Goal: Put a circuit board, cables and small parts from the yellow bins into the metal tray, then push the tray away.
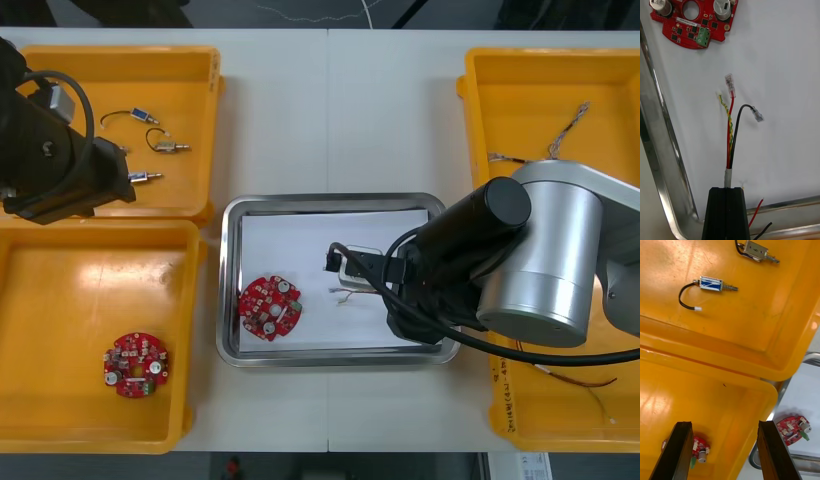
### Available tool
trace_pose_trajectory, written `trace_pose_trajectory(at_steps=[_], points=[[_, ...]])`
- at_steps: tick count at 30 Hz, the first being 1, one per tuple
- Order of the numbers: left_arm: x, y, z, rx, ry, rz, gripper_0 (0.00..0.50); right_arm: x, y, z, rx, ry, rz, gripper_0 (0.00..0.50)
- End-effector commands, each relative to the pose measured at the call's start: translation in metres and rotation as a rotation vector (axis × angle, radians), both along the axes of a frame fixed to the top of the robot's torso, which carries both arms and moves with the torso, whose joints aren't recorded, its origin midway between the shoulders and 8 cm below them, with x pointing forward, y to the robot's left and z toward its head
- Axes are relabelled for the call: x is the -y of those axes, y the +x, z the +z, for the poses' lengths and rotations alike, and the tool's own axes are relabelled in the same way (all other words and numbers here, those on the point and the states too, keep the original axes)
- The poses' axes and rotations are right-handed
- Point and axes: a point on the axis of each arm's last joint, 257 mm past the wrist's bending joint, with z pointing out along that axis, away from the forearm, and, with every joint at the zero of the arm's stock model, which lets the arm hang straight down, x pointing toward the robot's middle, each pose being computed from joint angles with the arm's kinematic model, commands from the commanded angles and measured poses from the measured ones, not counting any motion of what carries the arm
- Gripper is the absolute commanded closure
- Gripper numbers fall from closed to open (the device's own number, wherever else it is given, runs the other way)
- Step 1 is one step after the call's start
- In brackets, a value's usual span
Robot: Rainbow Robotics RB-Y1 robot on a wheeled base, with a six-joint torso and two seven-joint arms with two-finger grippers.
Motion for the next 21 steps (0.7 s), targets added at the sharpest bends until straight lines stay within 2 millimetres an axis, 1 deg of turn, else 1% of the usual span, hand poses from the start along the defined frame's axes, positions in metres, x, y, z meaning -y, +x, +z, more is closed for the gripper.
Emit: trace_pose_trajectory(at_steps=[1,2,6,9,10,12,14,15,17,18,20,21], points=[[-0.045,0.007,0.009,0.0,0.051,0.04,0.0,-0.016,0.005,-0.006,0.032,-0.019,0.073,0.5],[-0.047,0.01,0.01,0.001,0.052,0.048,0.0,-0.016,0.004,-0.01,0.025,-0.021,0.076,0.5],[-0.074,0.022,0.017,-0.015,0.056,0.129,0.0,-0.023,0.007,-0.028,-0.004,-0.015,0.078,0.5],[-0.085,0.032,0.024,-0.021,0.041,0.173,0.0,-0.026,0.009,-0.037,-0.023,-0.011,0.068,0.5],[-0.085,0.032,0.024,-0.021,0.041,0.173,0.0,-0.026,0.009,-0.037,-0.023,-0.011,0.068,0.5],[-0.094,0.044,0.032,-0.017,0.013,0.218,0.0,-0.03,0.01,-0.049,-0.044,-0.003,0.062,0.5],[-0.096,0.05,0.036,-0.008,0.001,0.233,0.0,-0.029,0.01,-0.054,-0.052,-0.004,0.058,0.5],[-0.1,0.059,0.041,0.006,-0.018,0.258,0.0,-0.031,0.011,-0.06,-0.064,-0.002,0.054,0.5],[-0.103,0.065,0.043,0.011,-0.03,0.276,0.0,-0.031,0.012,-0.061,-0.065,0.0,0.051,0.5],[-0.106,0.074,0.047,0.02,-0.053,0.3,0.0,-0.031,0.013,-0.062,-0.067,0.0,0.049,0.5],[-0.108,0.083,0.049,0.024,-0.083,0.318,0.0,-0.031,0.013,-0.063,-0.068,0.0,0.048,0.5],[-0.109,0.086,0.049,0.026,-0.09,0.326,0.0,-0.03,0.012,-0.063,-0.069,-0.001,0.048,0.473]])
